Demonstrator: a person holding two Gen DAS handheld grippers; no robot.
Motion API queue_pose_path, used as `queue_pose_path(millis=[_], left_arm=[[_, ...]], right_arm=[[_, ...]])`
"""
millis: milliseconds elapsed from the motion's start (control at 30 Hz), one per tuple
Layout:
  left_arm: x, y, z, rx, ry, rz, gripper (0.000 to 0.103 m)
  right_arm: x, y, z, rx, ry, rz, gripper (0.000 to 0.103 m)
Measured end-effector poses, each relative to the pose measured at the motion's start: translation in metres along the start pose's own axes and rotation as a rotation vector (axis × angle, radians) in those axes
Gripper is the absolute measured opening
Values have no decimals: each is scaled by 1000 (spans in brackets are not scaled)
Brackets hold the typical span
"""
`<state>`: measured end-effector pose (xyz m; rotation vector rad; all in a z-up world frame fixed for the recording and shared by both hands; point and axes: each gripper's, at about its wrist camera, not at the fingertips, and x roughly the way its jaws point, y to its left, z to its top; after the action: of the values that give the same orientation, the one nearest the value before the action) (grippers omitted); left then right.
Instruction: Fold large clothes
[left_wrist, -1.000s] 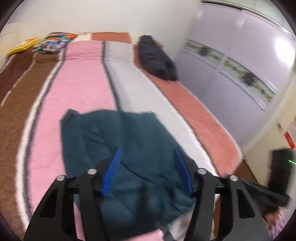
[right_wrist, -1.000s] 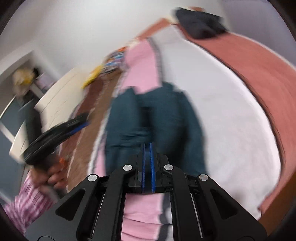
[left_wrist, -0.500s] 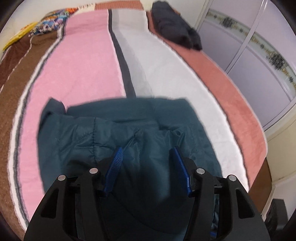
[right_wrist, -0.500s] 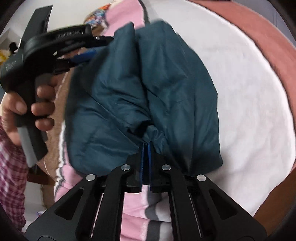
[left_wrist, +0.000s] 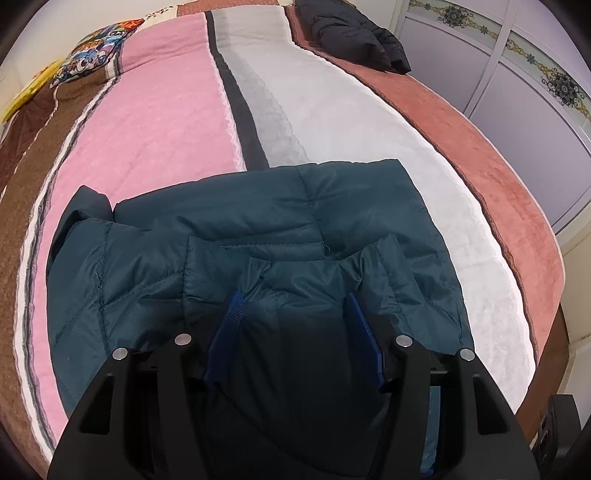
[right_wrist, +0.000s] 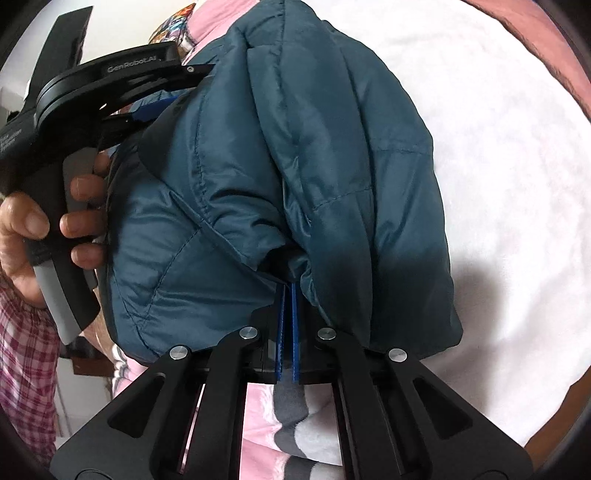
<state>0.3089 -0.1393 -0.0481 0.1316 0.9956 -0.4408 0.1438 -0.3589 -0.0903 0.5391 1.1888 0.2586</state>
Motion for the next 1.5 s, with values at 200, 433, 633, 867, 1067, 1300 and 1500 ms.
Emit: queue_pose_path(millis=[200,433,633,867,1067,1300,1500], left_arm=[[-34,11,-2,-81,-56,-93,58],[-99,43,-32,-175,-122,-130,63],[-134,79,-95,-257,-137,-107,66],[-120,95,-166,-368,-26,-150,66],[-87,91,-189,-350,68,-137,67],[-68,99,-195,-362,86,-138,80],[-70,102,-194,-380,87,-168,80]], right_arm=[[0,-5,-3,-3,-1,-8,0],[-7,-9,6,15,-3,1,0],[-6,-8,0,25,-19,-11,0],[-8,-3,-8,21,-31,-25,0],[-9,2,-10,11,-33,-52,0],[-5,10,-11,-5,-32,-81,0],[-4,14,-12,-4,-28,-87,0]])
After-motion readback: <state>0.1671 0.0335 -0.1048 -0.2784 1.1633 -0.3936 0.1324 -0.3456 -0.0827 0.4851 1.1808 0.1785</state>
